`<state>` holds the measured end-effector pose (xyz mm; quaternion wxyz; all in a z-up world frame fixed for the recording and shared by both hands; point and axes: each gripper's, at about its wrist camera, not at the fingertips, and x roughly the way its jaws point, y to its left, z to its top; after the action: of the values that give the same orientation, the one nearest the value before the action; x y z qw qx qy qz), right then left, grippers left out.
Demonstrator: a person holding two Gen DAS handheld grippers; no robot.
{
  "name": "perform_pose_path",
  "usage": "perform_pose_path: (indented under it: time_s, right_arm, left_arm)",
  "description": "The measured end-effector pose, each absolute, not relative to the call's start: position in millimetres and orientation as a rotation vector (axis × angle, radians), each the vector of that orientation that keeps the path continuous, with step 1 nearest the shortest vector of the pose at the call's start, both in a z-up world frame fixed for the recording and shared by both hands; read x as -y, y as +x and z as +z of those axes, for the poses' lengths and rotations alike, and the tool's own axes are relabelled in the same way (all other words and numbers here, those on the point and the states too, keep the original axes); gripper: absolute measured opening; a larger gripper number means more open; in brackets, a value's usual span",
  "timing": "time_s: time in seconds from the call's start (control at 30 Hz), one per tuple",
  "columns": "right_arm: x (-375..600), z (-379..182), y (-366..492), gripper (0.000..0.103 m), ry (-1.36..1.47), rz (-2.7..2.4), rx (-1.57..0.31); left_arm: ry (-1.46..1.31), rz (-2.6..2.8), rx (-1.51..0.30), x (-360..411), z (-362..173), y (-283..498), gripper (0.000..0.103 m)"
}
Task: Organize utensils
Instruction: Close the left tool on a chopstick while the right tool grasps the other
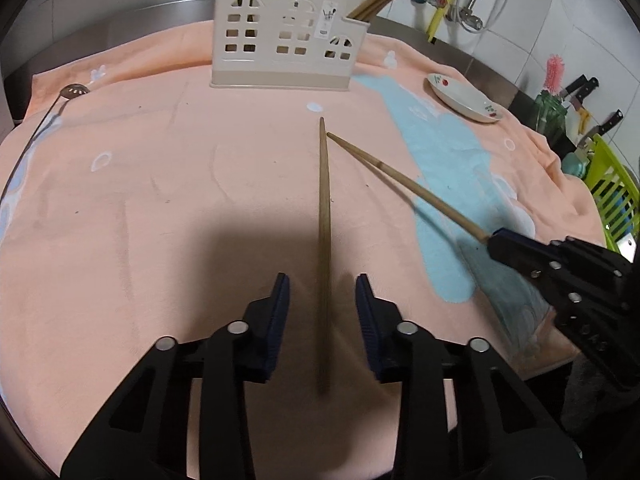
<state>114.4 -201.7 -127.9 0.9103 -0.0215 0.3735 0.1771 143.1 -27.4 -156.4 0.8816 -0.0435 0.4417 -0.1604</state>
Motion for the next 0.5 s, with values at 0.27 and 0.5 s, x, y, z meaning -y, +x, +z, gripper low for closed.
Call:
perform_pose_path:
  time_s: [0.27, 0.5]
  right_arm:
    - [202.8, -115.4, 111.0, 0.007, -0.05, 0.366, -0.739]
    - [202.6, -105.9, 110.0, 0.007, -0.053, 0.368, -0.717]
  left_arm:
    - [-0.071, -0.328, -0.921, 32.5, -158.8, 146.2, 0.019]
    - [-0.033, -0.318, -0.915, 39.2, -159.1, 144.7, 0.013]
